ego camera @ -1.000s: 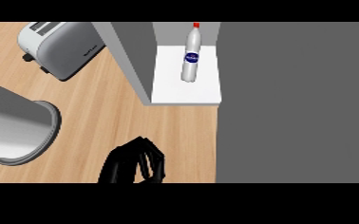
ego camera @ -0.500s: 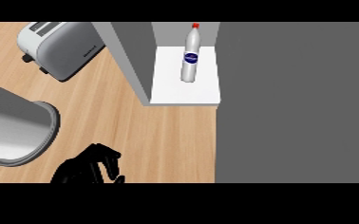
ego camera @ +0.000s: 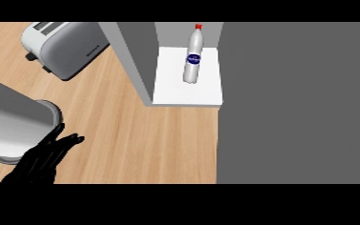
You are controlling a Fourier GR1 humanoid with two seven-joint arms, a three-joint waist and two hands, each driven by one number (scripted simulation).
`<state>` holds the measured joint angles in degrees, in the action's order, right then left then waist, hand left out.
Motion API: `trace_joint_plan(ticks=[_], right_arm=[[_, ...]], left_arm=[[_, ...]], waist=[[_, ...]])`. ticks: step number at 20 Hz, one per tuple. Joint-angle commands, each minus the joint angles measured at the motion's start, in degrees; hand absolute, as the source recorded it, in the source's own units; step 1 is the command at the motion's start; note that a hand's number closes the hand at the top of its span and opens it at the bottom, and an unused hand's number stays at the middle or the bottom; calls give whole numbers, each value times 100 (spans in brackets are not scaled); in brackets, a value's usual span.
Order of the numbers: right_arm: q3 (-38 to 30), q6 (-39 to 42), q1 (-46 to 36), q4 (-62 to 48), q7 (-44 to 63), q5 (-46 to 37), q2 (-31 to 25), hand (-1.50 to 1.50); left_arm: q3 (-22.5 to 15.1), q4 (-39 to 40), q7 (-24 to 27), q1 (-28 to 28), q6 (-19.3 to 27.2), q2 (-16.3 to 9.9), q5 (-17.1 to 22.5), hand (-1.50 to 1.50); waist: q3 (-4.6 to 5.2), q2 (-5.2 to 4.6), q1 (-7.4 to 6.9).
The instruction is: Pick up the bottled water, place it into the cabinet and close the cabinet
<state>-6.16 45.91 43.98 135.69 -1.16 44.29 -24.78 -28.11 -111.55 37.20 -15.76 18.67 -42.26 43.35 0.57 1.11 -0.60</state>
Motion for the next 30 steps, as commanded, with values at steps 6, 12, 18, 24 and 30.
trace_joint_plan(ticks=[6,12,18,24,30], right_arm=[[636,-313,-507,1632,707,-926,-199,150],[1092,-456,-1226,1558,1043,-1001,-415,150],[1659,-973,-1928,1315,1440,-1036,-368,150],[2325,-1665,-2654,973,1864,-1144,-166,150],[3015,-2403,-3613,582,2330,-1224,187,150]], left_arm=[[651,-318,20,-611,-496,-605,513,-150],[905,-330,97,-921,-743,-815,674,-150],[1135,-335,140,-1227,-967,-975,862,-150],[1360,-287,273,-1532,-1273,-1164,924,-150],[1631,-339,324,-1769,-1644,-1420,1057,-150]], waist=[[34,50,-140],[68,94,-190],[82,105,-213],[87,114,-312],[76,117,-481]])
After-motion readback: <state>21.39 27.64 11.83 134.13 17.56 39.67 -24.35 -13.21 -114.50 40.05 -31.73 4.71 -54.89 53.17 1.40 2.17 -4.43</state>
